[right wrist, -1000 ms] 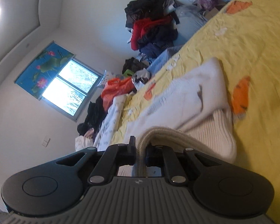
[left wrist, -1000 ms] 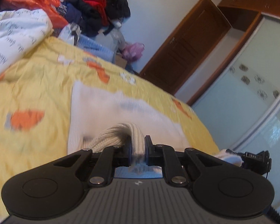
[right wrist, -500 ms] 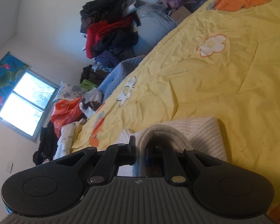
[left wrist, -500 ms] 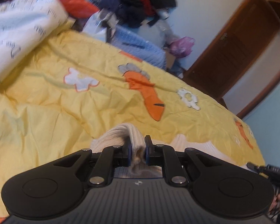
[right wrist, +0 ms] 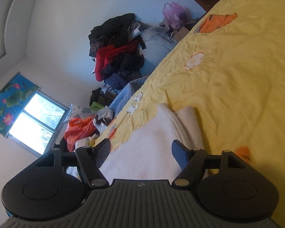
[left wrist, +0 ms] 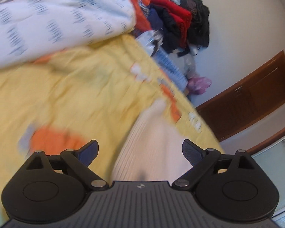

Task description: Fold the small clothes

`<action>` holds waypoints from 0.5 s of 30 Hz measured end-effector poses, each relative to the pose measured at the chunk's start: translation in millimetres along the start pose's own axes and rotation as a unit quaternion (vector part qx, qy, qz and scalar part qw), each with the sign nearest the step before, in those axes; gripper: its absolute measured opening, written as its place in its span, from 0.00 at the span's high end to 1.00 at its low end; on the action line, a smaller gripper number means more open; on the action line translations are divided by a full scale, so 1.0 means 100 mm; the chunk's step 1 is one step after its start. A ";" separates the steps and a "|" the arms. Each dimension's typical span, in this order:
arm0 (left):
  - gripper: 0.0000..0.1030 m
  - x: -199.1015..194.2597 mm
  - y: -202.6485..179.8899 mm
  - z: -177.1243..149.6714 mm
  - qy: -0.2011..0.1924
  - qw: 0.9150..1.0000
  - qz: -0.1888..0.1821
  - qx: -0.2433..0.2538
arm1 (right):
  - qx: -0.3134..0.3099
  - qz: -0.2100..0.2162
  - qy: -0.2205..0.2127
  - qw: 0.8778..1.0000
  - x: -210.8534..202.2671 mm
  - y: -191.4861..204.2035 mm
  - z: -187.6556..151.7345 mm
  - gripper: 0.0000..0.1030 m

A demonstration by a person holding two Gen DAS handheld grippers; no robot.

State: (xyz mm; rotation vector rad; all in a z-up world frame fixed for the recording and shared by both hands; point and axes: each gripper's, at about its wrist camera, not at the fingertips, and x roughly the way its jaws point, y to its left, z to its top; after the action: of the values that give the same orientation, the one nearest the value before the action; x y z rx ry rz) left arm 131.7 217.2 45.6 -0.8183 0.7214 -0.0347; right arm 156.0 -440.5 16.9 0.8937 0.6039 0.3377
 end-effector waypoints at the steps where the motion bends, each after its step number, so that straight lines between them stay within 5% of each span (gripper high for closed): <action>1: 0.07 -0.09 0.06 -0.17 0.004 1.000 0.001 -0.002 | 0.000 -0.009 0.001 1.000 -0.15 -0.05 -0.13 0.32; 5: 0.07 -0.22 0.18 -0.67 0.017 1.000 0.001 -0.013 | 0.019 -0.044 0.000 0.999 -0.56 -0.21 -0.60 0.32; 7: 0.07 -0.21 0.13 -0.78 -0.008 1.000 0.010 0.002 | 0.025 -0.051 0.003 0.998 -0.62 -0.25 -0.78 0.32; 13: 0.08 0.10 -0.07 -0.77 -0.053 0.998 0.033 0.012 | 0.001 -0.075 0.017 0.997 -0.15 -0.09 -0.90 0.33; 15: 0.18 0.18 -0.16 -0.77 -0.063 0.996 0.054 0.026 | 0.016 -0.083 -0.009 0.996 0.00 -0.08 -0.88 0.36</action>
State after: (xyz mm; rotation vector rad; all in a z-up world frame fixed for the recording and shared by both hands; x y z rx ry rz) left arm 103.4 150.8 10.5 -0.7248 0.6421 0.0939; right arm 102.3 -390.1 -31.4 0.8699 0.6641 0.1699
